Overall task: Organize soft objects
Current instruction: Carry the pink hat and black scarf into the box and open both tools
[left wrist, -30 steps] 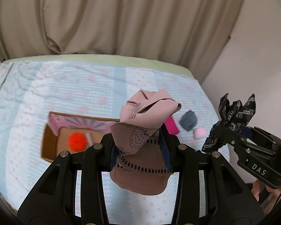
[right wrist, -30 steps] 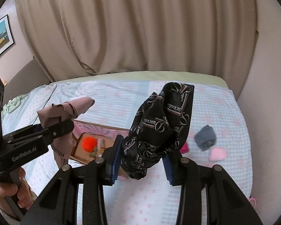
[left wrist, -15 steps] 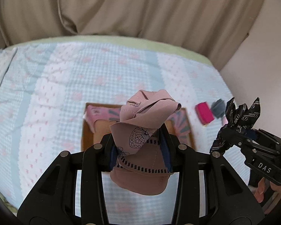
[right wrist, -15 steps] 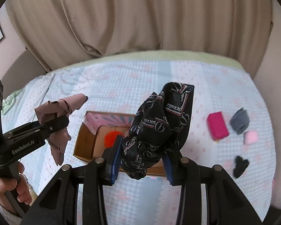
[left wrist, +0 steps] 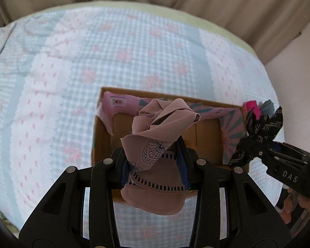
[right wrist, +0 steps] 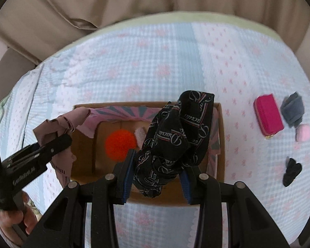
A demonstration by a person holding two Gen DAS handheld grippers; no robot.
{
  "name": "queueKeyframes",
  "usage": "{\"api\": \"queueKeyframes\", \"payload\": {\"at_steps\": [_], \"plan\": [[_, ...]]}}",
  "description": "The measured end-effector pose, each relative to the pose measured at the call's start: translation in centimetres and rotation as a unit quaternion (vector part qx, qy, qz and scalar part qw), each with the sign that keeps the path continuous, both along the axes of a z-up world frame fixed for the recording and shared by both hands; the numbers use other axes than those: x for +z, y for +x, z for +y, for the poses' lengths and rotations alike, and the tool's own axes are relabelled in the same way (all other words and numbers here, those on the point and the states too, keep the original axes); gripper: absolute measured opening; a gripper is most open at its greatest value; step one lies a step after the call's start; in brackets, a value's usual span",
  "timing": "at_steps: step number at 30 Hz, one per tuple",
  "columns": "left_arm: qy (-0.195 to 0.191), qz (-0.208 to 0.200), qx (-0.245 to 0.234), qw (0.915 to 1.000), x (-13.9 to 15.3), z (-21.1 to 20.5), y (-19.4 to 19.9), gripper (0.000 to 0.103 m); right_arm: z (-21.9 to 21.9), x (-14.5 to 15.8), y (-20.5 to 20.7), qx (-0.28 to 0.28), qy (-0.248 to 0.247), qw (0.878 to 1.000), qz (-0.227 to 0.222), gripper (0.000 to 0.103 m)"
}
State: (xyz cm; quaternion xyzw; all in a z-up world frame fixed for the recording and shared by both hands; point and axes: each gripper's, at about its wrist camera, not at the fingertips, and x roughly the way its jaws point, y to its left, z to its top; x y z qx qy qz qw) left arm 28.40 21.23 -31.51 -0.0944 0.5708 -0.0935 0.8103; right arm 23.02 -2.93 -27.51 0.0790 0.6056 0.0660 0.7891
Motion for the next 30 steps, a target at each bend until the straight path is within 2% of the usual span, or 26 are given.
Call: {"api": "queueKeyframes", "payload": {"at_steps": [8,15,16,17,18,19,21,25,30], "plan": [[0.028,0.054,-0.022,0.9979,-5.8,-1.6,2.6,0.035,-0.4,-6.6,2.8,-0.01,0.001,0.996,0.083,0.036],[0.056,0.075,-0.063,0.9936,-8.1,-2.7,2.7,0.035,-0.5,-8.3,3.8,-0.01,0.013,0.994,0.11,0.036],[0.059,0.076,-0.067,0.9931,-8.1,-2.8,2.6,0.041,-0.5,-8.3,4.0,-0.009,0.015,0.994,0.111,0.036],[0.061,0.074,-0.071,0.9928,-8.0,-3.0,2.5,0.05,-0.5,-8.3,4.2,-0.008,0.014,0.994,0.109,0.041],[0.059,0.071,-0.076,0.9928,-7.9,-3.2,2.3,0.082,-0.5,-8.2,4.5,-0.009,0.014,0.994,0.107,0.047],[0.052,0.07,-0.083,0.9927,-7.8,-3.4,2.1,0.102,-0.5,-8.1,4.7,-0.011,0.018,0.994,0.104,0.054],[0.055,0.058,-0.09,0.9927,-7.4,-3.8,1.6,0.103,-0.6,-7.9,5.0,-0.015,0.032,0.994,0.099,0.103],[0.072,0.06,-0.108,0.9897,-7.2,-4.5,1.0,0.103,-0.2,-7.4,5.0,-0.001,0.023,0.996,0.09,0.103],[0.062,0.056,-0.095,0.9919,-6.2,-4.1,0.4,0.103,0.1,-6.3,4.2,0.004,0.025,0.997,0.077,0.103]]}}
